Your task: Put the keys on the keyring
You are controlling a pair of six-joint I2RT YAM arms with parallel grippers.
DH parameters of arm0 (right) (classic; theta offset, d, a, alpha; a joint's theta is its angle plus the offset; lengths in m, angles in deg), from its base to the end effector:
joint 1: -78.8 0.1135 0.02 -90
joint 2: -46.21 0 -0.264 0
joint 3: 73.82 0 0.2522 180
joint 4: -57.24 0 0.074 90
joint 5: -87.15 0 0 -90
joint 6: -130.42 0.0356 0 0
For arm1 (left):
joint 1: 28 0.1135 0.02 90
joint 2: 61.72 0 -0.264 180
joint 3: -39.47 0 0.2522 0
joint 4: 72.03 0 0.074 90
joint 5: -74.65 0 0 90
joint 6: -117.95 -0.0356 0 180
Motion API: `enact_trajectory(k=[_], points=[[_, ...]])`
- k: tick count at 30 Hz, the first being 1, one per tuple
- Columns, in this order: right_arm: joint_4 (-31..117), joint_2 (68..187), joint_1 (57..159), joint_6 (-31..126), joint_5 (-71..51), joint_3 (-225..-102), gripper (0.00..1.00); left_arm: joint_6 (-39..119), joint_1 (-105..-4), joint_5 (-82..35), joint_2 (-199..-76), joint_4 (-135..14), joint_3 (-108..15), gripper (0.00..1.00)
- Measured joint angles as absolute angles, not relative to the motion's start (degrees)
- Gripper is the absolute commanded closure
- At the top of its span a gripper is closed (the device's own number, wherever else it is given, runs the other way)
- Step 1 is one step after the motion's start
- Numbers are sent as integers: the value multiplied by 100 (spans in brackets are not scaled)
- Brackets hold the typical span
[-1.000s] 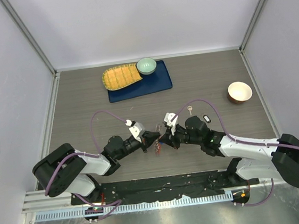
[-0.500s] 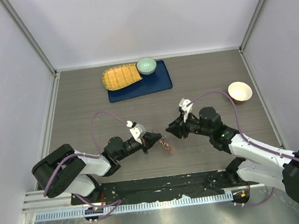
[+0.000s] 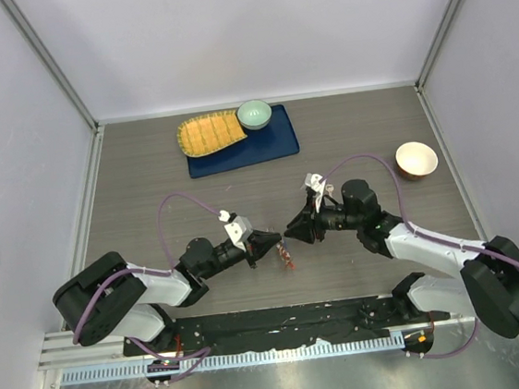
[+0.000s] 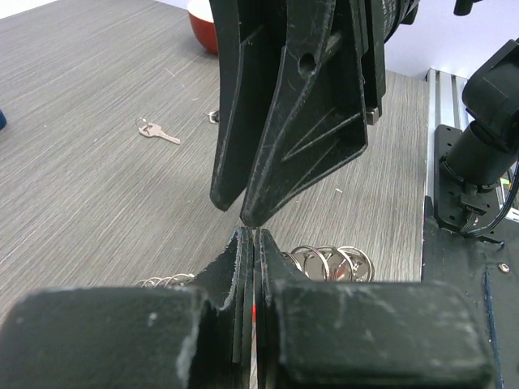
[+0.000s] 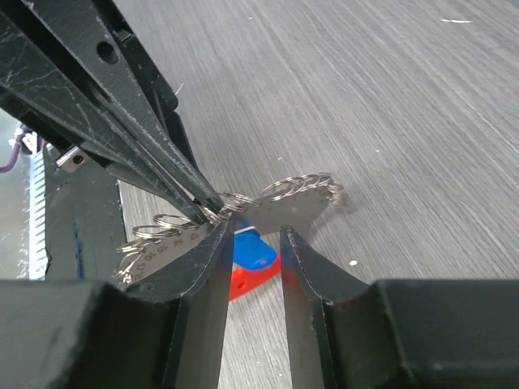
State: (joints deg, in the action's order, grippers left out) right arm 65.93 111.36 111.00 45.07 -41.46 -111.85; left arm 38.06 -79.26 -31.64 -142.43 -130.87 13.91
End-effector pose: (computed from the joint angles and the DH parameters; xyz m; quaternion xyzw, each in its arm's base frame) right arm 0.1829 0.1414 0.2059 -0.3701 0.6976 0.4289 0.4388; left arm 0.1358 -0.1852 0.1740 0.3347 0.5976 -0.4519 0.5716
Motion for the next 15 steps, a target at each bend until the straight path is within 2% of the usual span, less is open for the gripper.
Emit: enact_trajectory(k=[15], points=[[7037,11643,11033,4365,-4872,-11181,65,3806,-7926,-3184,-14219,-13078,1429,100]])
